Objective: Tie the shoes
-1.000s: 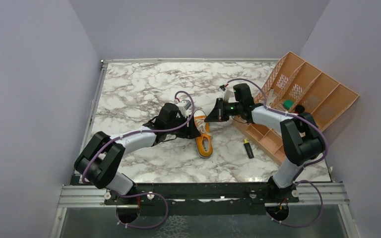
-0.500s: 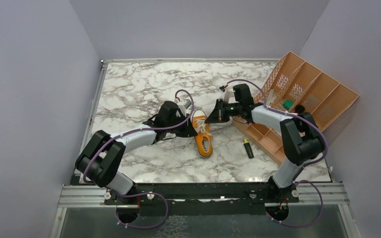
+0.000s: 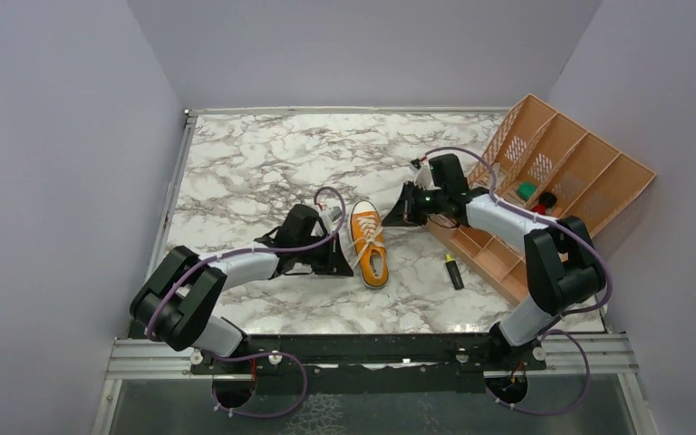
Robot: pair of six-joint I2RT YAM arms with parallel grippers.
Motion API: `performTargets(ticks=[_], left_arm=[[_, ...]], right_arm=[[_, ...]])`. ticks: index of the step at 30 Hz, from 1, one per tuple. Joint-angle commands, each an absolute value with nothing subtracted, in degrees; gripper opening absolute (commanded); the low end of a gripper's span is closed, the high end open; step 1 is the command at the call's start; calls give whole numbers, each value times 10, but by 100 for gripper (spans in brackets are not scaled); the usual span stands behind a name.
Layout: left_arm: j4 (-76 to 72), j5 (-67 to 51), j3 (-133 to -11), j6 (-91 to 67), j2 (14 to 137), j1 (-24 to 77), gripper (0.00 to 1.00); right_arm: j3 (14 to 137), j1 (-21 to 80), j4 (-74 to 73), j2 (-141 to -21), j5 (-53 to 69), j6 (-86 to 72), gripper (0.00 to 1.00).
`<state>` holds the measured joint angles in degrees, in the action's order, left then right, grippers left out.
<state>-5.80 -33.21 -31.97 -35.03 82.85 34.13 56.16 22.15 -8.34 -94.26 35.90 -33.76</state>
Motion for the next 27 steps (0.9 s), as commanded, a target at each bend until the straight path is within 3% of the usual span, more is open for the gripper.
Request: performTargets(ticks=[1, 9, 18, 21, 24, 25, 27], left_arm=[[10, -335, -332, -348, 858, 340, 0], [108, -232, -319, -362, 837, 339, 0], [132, -232, -308, -341, 846, 337, 0], [132, -243, -305, -341, 839, 335, 0], [73, -303, -300, -340, 827, 335, 0], [64, -310, -304, -337, 827, 335, 0], [57, -326, -316, -327, 835, 335, 0]], right_arm=[[530, 207, -73, -906, 264, -365, 1], [526, 185, -75, -904, 232, -379, 1], [568, 153, -92, -929, 215, -362, 1], [588, 154, -96, -933, 236, -322, 1], [617, 160, -124, -944, 341, -258, 1], [610, 164, -111, -938, 383, -251, 2], [621, 174, -137, -948, 447, -236, 22]])
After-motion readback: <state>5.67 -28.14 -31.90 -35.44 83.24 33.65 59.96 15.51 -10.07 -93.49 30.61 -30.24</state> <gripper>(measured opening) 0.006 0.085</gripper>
